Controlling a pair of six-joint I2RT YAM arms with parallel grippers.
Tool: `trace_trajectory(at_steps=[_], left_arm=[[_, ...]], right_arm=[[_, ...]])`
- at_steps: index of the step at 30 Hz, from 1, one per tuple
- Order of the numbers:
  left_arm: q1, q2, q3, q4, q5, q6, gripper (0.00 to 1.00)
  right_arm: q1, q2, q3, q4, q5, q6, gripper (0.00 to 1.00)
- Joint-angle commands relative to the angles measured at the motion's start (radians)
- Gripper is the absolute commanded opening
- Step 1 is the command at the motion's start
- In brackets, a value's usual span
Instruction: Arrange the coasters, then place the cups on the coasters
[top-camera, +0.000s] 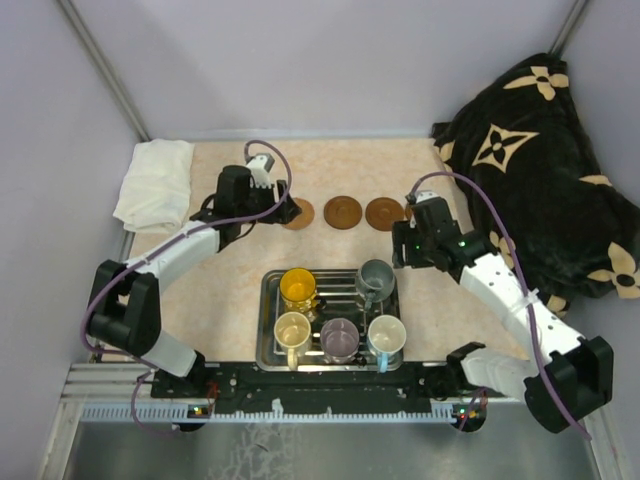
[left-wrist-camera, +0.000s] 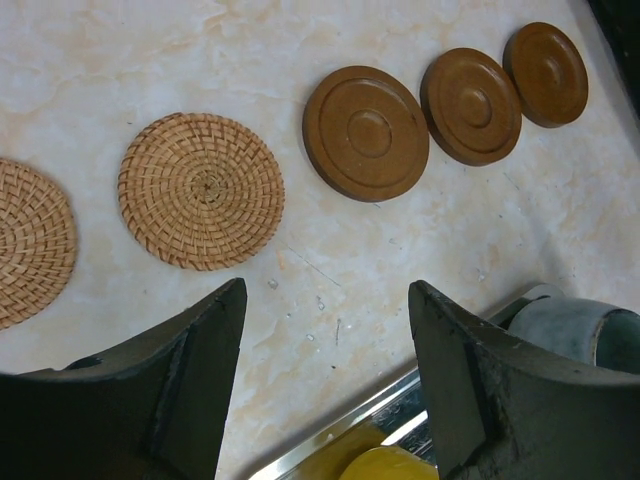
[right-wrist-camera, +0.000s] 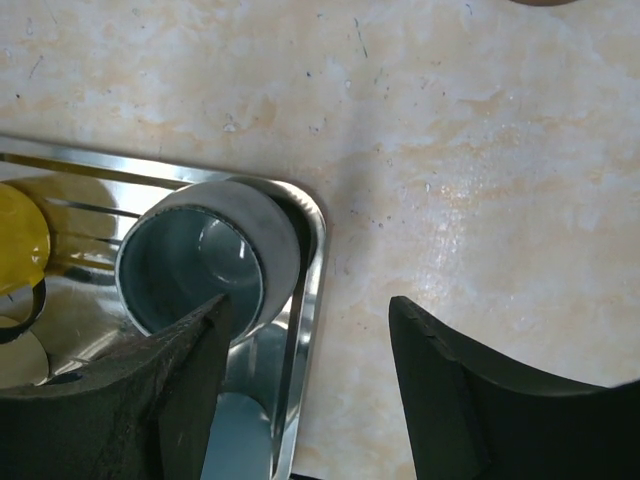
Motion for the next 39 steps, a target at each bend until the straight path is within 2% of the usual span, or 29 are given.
trace_trajectory(at_steps=[1,11,19,30,39], left_arm=[[-0.023,0.015,0.033,0.035,-0.005,-0.009,0.72],[-0.041,-0.022,0.026,0.0,-0.058,-0.006,0.72],[-0.04,-0.087,-0.058,0.074,-0.121,-0.008,0.72],[-0.04,-0.07,-0.053,0.081,-0.169,0.023,0.72],[-0.041,-0.075,-0.048,0.087,-0.204,0.025,0.72]], right_arm=[[0.009,-0.033,-0.013,0.039,0.001,0.016,0.65],[0.031,0.033,-0.019,0.076,-0.039,0.02,0.59],[0.083,0.153,0.034,0.053,-0.023,0.011,0.54],[0.106,0.236,0.076,0.005,-0.044,-0.027,0.38],[0.126,0.279,0.103,-0.058,-0.044,-0.052,0.35]])
